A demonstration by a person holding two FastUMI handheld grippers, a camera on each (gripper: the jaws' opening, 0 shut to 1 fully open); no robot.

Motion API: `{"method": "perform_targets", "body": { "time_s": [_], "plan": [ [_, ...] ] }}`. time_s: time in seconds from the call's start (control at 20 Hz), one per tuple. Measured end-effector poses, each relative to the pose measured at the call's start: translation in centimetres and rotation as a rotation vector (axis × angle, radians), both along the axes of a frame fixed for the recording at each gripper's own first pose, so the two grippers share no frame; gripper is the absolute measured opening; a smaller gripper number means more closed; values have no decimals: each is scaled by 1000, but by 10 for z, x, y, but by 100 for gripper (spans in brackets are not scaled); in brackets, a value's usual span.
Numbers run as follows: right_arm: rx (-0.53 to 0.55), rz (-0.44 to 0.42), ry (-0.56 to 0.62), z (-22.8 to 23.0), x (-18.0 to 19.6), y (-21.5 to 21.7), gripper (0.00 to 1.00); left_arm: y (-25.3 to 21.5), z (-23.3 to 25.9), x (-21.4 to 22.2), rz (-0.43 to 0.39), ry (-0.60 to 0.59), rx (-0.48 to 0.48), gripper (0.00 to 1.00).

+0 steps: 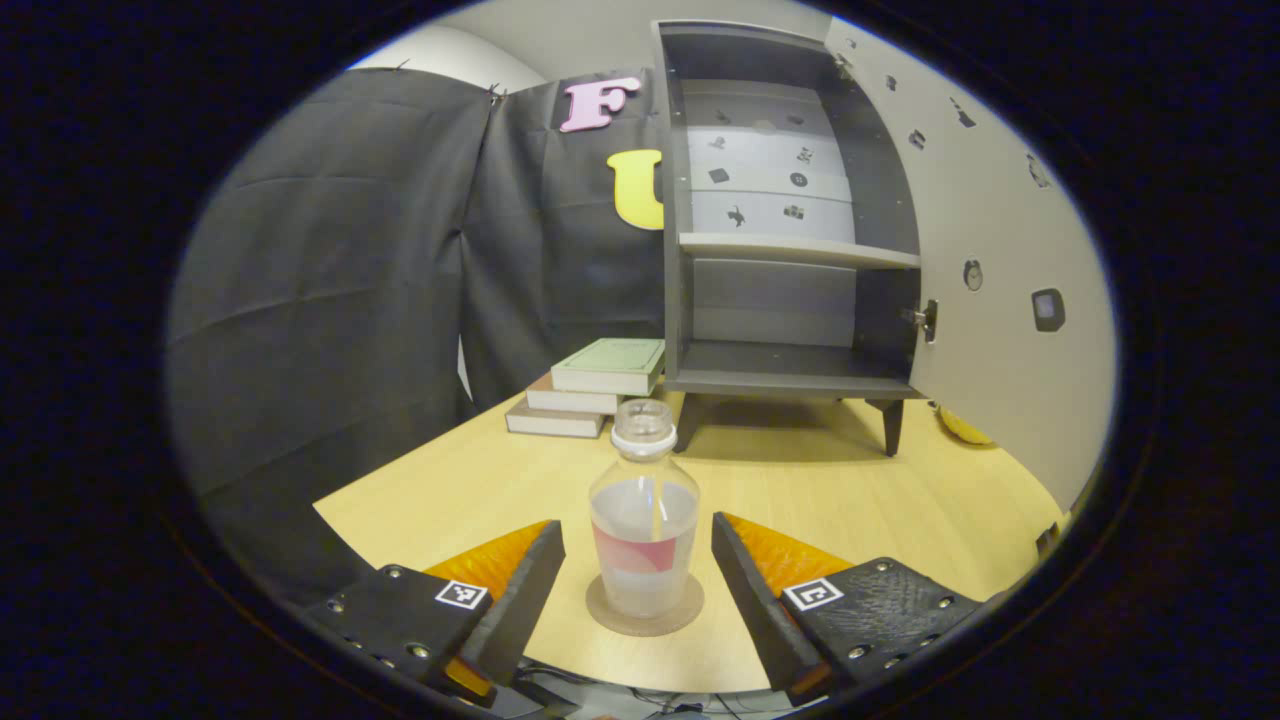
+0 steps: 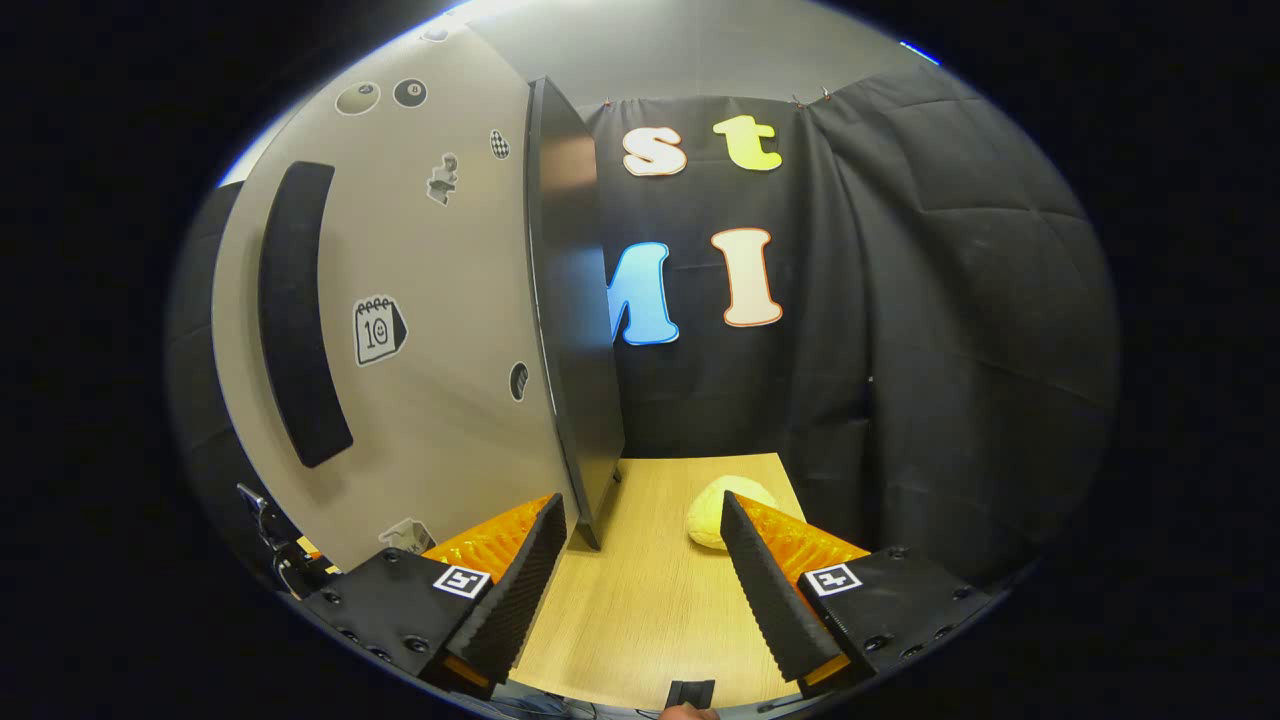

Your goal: Open the cabinet door with the right hand, grasp the bottle in the cabinet with the left hand and place it on the coaster, then close the cabinet door with the right hand.

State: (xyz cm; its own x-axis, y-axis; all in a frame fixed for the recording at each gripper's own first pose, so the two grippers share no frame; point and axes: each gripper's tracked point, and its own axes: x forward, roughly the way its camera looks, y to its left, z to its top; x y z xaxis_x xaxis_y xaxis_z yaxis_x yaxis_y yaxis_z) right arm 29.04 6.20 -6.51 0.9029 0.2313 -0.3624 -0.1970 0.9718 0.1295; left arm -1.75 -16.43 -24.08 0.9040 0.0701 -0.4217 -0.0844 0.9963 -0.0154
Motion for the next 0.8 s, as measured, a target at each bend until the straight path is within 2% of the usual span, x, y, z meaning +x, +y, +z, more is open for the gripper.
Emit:
{"method": "perform_targets", "body": {
  "time_s": [0.05,0.1,0.15,0.2,0.25,0.45,0.5,0.65,0.7,0.8],
  "plan": [
    [1,5,-11,5,2,1,98,2,17,-2,-1,-19,17,91],
    [1,8,-27,10,4,1,93,3,31,-1,-3,-30,31,91],
    [3,11,-43,16,5,2,93,5,43,-2,-5,-45,42,89],
    [8,15,-56,22,6,5,98,5,58,-1,-8,-63,51,92],
    [17,20,-69,28,7,9,98,7,72,3,-11,-79,57,89],
    [42,41,-114,49,8,24,98,12,124,26,-10,-153,60,89],
    [47,36,-120,54,7,26,93,13,133,34,-15,-173,53,89],
    [77,24,-146,71,1,40,98,17,149,51,-34,-210,29,89],
    [78,26,-154,77,-1,46,93,20,154,54,-39,-222,20,89],
    [32,2,-194,91,-6,51,92,26,163,62,-51,-242,11,89]
  ]
}}
